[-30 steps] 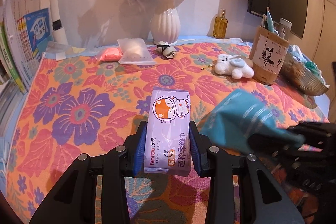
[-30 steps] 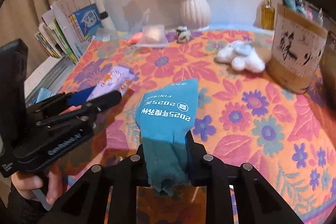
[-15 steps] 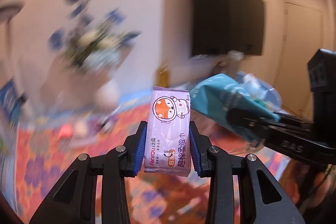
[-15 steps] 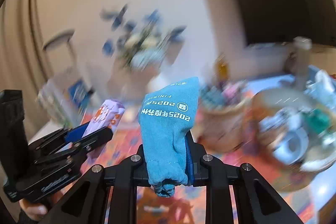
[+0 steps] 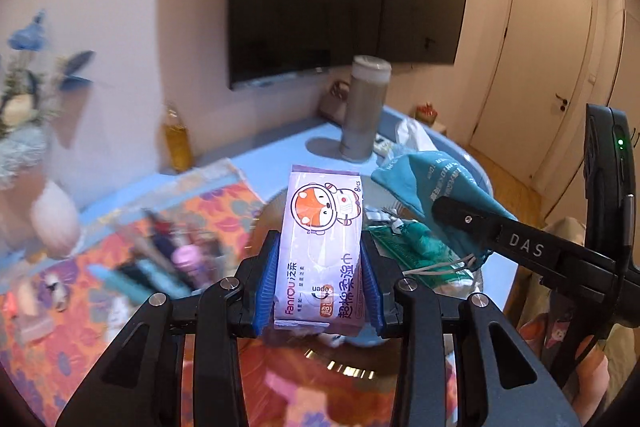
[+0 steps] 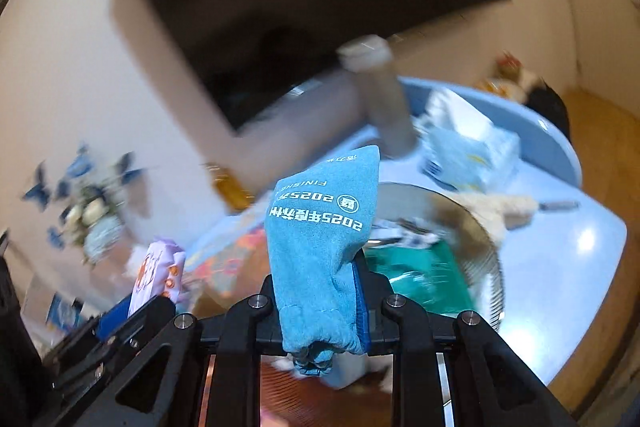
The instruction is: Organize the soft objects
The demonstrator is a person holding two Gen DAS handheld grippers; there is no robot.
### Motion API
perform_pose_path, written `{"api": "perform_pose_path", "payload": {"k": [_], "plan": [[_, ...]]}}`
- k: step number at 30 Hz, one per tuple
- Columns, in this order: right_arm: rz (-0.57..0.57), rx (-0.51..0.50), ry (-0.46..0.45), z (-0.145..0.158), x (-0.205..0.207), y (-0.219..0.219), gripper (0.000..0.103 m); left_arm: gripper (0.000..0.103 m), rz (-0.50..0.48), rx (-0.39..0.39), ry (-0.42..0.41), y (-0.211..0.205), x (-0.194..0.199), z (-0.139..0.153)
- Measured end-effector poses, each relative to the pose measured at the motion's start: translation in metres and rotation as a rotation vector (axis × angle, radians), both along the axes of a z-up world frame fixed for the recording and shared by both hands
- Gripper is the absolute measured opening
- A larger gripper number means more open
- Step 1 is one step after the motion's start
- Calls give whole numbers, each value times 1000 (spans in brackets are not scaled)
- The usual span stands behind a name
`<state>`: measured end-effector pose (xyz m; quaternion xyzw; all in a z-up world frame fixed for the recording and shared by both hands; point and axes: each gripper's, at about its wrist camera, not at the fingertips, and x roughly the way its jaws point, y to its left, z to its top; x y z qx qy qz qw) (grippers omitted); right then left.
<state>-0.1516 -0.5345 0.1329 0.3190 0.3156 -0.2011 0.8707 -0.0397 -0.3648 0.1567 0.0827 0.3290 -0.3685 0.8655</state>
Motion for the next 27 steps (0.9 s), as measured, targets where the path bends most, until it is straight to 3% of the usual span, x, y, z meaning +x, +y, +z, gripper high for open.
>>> {"api": "perform_pose_path", "payload": {"k": [1,2,3,5,7,9,16,21,24,25,27], "plan": [[2,12,5,-6,3,-5,22,37,-7,3,13,-8,4,-6],[10,27,12,-11,8,-8,25,46,-13,-2,19,-13,8,-10],[27,56,34,-18,13,-12,35,51,-16,2,20,-17,9,-13],[72,107,90,-29,16,-16,55,75,6,35,-1,-23,11,-16],[63,91,89,-29,7,-14,60,77,13,43,-27,-17,6,-16],[40,83,92,-28,-6,-12,74,77,-19,29,-18,-9,5,-12],[16,165,4,-16,-57,-6,76,77,38,-37,-41,58,-19,15],[72,121,-64,19,-67,30,82,77,158,-84,-103,123,-40,41],[167,119,-133,39,-67,67,82,85,392,-79,-170,181,-53,62],[207,118,-151,45,-66,80,82,91,447,-93,-180,197,-57,67],[303,80,-178,58,-62,114,86,93,541,-165,-197,242,-67,81]]}}
